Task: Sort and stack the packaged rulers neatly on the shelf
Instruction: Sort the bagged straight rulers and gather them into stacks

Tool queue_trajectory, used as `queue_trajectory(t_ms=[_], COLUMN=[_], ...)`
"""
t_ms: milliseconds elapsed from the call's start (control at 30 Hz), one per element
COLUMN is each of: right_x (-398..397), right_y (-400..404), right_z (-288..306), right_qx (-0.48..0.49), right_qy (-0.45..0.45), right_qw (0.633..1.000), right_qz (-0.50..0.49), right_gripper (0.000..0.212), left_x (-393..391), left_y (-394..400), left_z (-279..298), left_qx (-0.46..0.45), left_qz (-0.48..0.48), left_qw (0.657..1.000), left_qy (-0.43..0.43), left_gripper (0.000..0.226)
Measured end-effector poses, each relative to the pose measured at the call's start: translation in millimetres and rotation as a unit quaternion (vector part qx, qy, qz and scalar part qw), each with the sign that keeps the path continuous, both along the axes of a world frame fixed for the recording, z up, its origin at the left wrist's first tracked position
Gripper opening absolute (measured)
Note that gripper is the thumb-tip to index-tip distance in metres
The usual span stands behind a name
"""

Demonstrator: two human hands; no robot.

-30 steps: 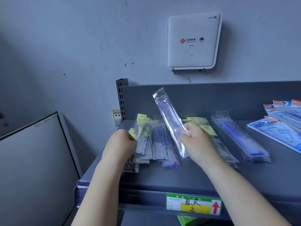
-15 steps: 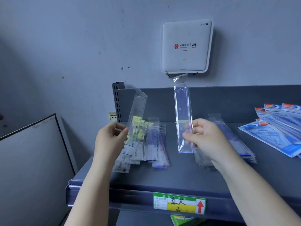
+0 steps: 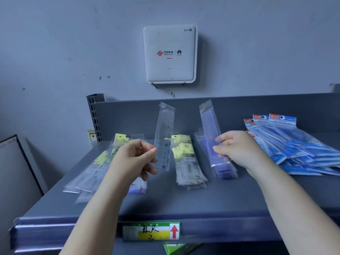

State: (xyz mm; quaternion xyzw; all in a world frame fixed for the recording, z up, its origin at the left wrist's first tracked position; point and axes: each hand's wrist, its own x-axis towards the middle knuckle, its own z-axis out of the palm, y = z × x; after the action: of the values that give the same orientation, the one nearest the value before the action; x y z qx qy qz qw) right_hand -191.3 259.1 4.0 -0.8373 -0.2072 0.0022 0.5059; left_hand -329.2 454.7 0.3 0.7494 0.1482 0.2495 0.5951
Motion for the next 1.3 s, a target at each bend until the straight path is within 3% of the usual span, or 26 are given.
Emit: queue_trajectory(t_ms=[33, 100, 167, 300, 533, 633, 767, 967, 1100, 1300], right_x=[3, 6, 4, 4, 6, 7, 10, 10, 11, 18], right_y=[-3, -7, -10, -14, -19, -19, -20, -19, -17, -19], right_z=[-3, -12, -16, -17, -22, -24, -27, -26, -28, -22], right_qx=[-0.044, -0.145, -0.185, -0.189, -0.179, -0.187, -0.197, -0.193, -0.220, -0.230], right_qy=[-0.007, -0.026, -0.036, -0.061, -0.076, -0.086, -0.095, -0.084, -0.057, -0.042], right_qw=[0.999, 0.988, 0.979, 0.977, 0.978, 0.976, 0.973, 0.976, 0.973, 0.972], right_qz=[-0.013, -0.049, -0.078, -0.083, -0.072, -0.070, -0.071, -0.061, -0.034, -0.028], right_gripper=[0.006, 0.022, 0.030, 0.044, 0.017, 0.016, 0.020, 0.025, 0.032, 0.026], left_x=[3, 9, 15, 32, 77, 93, 104, 112, 114, 120], left_y=[-4, -12, -20, -39, -71, -80, -86, -84, -86, -88], left_z=[0, 2, 5, 14, 17, 12, 7, 4, 3, 3], left_qx=[-0.004, -0.011, -0.016, -0.013, 0.042, 0.119, 0.297, 0.370, 0.363, 0.331], left_qz=[-0.007, -0.021, -0.042, -0.085, -0.127, -0.124, -0.071, -0.051, -0.086, -0.098], left_qw=[1.000, 1.000, 0.999, 0.995, 0.983, 0.970, 0.924, 0.895, 0.889, 0.901], left_qy=[0.003, 0.012, 0.022, 0.048, 0.128, 0.173, 0.230, 0.242, 0.266, 0.261], left_gripper=[0.020, 0.019, 0.018, 0.017, 0.013, 0.016, 0.026, 0.017, 0.020, 0.025])
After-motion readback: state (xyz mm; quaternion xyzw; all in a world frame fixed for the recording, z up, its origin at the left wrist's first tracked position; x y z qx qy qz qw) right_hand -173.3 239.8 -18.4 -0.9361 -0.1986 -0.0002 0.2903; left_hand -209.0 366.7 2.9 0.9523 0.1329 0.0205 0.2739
